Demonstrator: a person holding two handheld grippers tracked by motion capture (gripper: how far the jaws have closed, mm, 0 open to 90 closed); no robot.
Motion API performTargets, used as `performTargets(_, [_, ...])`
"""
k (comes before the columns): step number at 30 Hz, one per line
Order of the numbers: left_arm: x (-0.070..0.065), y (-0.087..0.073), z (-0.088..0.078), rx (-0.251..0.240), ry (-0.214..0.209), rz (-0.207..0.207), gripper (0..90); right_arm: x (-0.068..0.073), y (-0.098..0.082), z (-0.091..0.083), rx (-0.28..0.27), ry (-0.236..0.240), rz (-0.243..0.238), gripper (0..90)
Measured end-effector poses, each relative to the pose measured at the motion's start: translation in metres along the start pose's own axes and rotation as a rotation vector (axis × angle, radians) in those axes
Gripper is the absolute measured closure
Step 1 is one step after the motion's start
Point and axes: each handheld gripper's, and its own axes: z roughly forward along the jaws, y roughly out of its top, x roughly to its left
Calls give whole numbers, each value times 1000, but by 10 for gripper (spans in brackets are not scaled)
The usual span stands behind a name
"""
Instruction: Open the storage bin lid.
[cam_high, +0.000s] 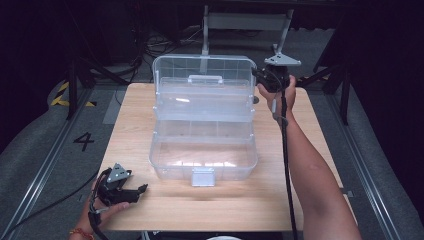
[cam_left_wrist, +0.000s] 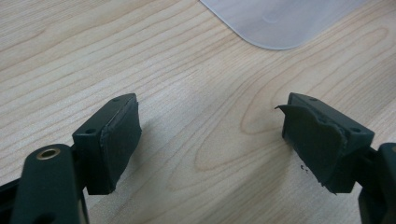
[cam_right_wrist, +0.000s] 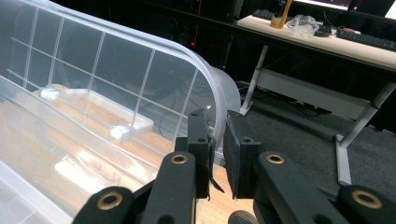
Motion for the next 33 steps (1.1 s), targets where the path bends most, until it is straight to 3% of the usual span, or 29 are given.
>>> performTargets(5, [1, 1, 0, 1, 1, 14, 193, -3, 0, 6, 14, 8, 3, 813])
performTargets(14, [0, 1, 1, 2, -1, 7, 190, -8, -2, 20, 33, 13, 30, 813])
performTargets(33, [1, 1, 1, 1, -5, 6, 189, -13, -5, 36, 65, 10, 41, 810])
